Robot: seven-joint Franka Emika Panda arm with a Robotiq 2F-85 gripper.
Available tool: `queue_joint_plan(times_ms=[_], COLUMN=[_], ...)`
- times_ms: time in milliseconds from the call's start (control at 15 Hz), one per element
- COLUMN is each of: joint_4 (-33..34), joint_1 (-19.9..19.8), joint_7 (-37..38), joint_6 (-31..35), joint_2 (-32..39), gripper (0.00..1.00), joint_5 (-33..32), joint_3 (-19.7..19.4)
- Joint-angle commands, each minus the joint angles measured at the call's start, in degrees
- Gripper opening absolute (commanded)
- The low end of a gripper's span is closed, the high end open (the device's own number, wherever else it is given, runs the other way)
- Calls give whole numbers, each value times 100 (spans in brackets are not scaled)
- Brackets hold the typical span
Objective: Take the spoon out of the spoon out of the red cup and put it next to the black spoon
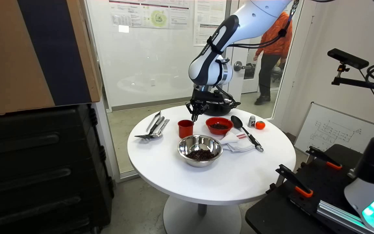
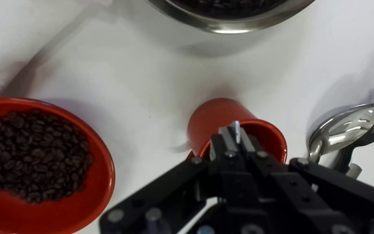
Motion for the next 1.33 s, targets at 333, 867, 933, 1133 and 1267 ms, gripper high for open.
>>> queue_joint_plan(times_ms=[333, 867, 933, 1133, 1267], joint_4=[-462, -1212, -1343, -1809, -2141], joint_1=[-870, -1824, -1923, -2195, -2208], joint_7=[-1179, -2781, -3003, -3827, -4234], joint_6=[432, 296, 215, -117, -155], joint_2=[-724, -1618, -1756, -2282, -2660], gripper=[1, 1, 1, 1, 1], joint_5=[861, 2105, 2223, 2620, 2989], joint_3=[1179, 2075, 2125, 2188, 2047])
